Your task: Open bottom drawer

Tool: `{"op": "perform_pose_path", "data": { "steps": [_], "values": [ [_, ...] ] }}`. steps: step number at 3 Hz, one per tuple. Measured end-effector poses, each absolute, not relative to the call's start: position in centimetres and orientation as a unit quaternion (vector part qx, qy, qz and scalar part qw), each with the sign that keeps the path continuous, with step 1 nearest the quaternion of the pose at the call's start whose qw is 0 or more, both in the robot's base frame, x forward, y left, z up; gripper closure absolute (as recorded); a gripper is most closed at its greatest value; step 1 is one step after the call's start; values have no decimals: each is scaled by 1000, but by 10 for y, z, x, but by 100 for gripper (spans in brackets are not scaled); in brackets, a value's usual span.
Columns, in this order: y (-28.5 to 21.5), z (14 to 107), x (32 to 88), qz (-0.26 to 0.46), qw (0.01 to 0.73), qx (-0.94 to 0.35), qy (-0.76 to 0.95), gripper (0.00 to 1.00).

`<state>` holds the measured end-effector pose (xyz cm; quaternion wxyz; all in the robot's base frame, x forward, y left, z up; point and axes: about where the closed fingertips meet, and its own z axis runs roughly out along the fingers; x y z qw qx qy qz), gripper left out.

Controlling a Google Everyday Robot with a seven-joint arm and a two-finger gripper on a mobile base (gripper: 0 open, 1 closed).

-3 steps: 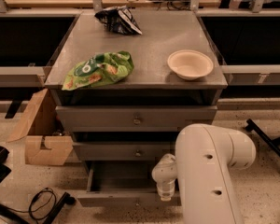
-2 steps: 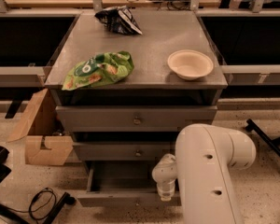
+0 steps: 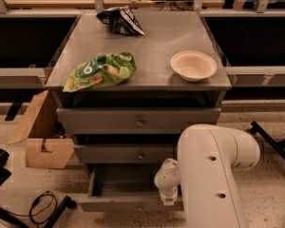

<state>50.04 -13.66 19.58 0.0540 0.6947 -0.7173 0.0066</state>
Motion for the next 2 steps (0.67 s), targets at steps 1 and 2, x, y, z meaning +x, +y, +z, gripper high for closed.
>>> {"op": "perform_pose_path", "data": {
  "steps": [1, 2],
  "values": [
    [-123, 200, 506, 5, 42, 701, -712, 100],
    [-123, 201, 503, 5, 42, 700, -713, 100]
  ]
}}
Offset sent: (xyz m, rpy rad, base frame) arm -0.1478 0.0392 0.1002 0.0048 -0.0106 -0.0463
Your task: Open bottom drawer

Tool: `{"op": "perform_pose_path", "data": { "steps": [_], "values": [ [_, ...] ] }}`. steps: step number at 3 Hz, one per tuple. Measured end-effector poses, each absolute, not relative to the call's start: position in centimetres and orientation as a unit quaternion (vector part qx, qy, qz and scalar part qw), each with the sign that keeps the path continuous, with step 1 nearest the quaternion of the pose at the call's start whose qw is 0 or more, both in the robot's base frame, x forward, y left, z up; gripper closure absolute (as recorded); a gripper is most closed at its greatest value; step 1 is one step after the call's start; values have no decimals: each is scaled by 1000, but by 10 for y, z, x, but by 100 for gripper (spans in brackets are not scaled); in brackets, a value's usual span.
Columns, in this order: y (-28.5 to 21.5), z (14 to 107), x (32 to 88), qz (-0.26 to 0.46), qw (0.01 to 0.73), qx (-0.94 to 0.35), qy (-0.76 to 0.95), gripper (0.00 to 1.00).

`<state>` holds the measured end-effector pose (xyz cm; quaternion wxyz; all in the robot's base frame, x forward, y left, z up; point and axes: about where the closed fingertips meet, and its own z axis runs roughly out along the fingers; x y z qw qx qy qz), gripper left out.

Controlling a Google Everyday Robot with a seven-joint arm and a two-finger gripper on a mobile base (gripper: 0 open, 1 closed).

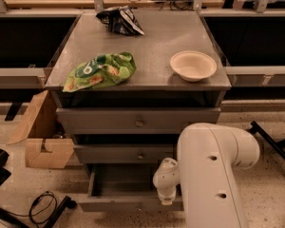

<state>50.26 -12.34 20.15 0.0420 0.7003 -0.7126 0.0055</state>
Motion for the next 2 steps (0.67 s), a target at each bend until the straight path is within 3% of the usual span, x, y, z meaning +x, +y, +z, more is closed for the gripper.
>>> {"op": "perform_pose_path", "data": {
  "steps": [2],
  "values": [
    [-125, 204, 499, 4, 43, 699, -714, 100]
  ]
}}
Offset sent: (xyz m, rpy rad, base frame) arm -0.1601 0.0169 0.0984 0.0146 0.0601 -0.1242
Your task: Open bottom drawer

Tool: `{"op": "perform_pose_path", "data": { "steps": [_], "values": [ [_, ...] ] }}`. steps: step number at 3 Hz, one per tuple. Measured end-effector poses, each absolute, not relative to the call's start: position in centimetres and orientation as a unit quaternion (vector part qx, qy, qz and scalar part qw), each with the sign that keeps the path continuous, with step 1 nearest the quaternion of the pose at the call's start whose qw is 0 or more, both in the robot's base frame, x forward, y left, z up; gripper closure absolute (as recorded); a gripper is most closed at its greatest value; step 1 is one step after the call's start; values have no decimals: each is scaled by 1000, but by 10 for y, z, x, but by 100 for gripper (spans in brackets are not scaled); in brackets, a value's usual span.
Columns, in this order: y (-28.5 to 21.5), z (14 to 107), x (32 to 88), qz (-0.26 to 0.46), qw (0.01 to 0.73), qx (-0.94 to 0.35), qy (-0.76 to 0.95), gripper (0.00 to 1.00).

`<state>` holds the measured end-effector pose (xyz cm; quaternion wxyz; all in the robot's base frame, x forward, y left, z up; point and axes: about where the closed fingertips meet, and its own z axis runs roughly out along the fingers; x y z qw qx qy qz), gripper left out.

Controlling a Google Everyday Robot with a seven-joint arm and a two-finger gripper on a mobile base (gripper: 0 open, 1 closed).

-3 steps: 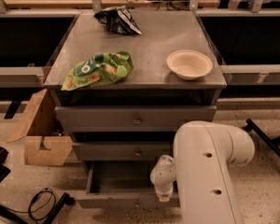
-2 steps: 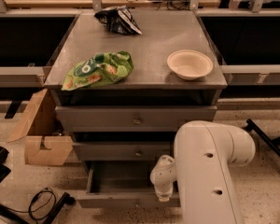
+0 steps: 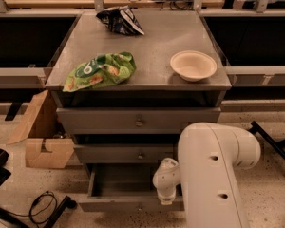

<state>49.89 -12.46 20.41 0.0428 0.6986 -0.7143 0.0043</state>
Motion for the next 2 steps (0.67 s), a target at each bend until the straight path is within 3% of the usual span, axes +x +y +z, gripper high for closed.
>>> {"op": "perform_pose_path", "data": {
  "steps": [2],
  "values": [
    [-124, 206, 500, 8, 43, 700, -713, 100]
  ]
}}
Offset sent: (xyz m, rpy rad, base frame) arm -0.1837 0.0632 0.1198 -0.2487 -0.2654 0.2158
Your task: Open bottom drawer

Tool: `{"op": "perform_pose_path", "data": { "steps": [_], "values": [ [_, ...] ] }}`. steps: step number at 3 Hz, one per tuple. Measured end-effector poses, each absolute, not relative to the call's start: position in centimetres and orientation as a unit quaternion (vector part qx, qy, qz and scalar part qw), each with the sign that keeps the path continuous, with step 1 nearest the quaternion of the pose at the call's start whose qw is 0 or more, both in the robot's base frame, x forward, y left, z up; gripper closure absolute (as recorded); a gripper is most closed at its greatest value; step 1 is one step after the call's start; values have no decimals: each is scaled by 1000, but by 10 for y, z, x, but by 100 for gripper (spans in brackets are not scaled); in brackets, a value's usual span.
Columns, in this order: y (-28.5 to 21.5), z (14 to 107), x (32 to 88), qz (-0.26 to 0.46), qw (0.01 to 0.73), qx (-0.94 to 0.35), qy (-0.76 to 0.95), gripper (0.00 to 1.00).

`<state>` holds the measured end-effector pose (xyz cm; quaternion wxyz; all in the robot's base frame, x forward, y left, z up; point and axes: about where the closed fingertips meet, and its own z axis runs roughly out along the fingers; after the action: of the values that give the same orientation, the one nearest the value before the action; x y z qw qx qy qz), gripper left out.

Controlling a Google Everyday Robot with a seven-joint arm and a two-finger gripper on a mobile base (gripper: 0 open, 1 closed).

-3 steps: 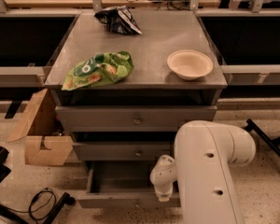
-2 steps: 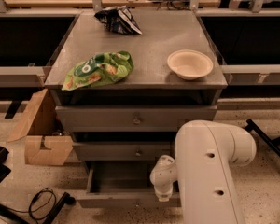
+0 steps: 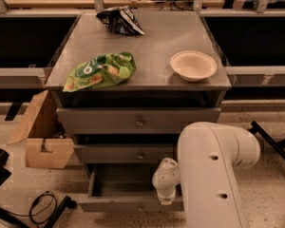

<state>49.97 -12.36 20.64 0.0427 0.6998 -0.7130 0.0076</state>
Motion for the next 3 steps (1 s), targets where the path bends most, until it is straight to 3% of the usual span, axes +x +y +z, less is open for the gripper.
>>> {"op": "perform_pose_path", "data": {
  "steps": [1, 2, 3],
  "values": [
    [-123, 208, 498, 11, 43, 701, -712, 100],
    [-123, 208, 498, 11, 43, 701, -712, 82],
    [-123, 208, 498, 11, 43, 701, -712, 51]
  ]
}}
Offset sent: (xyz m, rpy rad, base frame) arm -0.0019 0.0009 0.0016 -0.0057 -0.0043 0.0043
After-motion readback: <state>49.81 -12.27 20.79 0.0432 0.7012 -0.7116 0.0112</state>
